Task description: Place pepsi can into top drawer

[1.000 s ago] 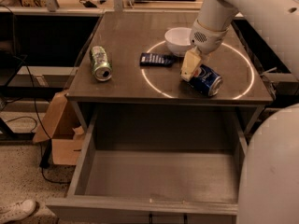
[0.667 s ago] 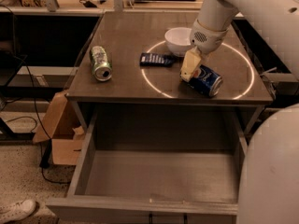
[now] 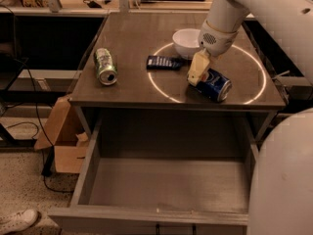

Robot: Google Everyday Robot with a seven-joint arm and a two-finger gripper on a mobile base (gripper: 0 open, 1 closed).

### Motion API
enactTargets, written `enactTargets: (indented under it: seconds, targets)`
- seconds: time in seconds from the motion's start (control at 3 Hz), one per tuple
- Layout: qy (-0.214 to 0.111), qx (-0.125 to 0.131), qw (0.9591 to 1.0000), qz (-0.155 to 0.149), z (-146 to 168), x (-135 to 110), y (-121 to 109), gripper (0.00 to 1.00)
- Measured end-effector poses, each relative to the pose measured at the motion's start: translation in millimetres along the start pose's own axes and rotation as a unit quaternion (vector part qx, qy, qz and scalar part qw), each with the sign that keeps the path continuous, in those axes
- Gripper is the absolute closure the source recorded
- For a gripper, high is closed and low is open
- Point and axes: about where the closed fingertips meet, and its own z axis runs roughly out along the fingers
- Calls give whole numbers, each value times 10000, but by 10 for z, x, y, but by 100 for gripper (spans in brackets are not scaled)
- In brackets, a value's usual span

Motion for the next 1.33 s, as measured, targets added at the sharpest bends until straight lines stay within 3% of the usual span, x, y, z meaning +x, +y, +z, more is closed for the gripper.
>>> enactTargets:
  seconds: [0.33,1.0,1.33]
  targets:
    - [-490,167,9986,-46,-642,76,-95,100]
    - [-645,265,9975,-75,-598,-53,-171,100]
    - [-622,255,9977,-36,-615,-2,-156,100]
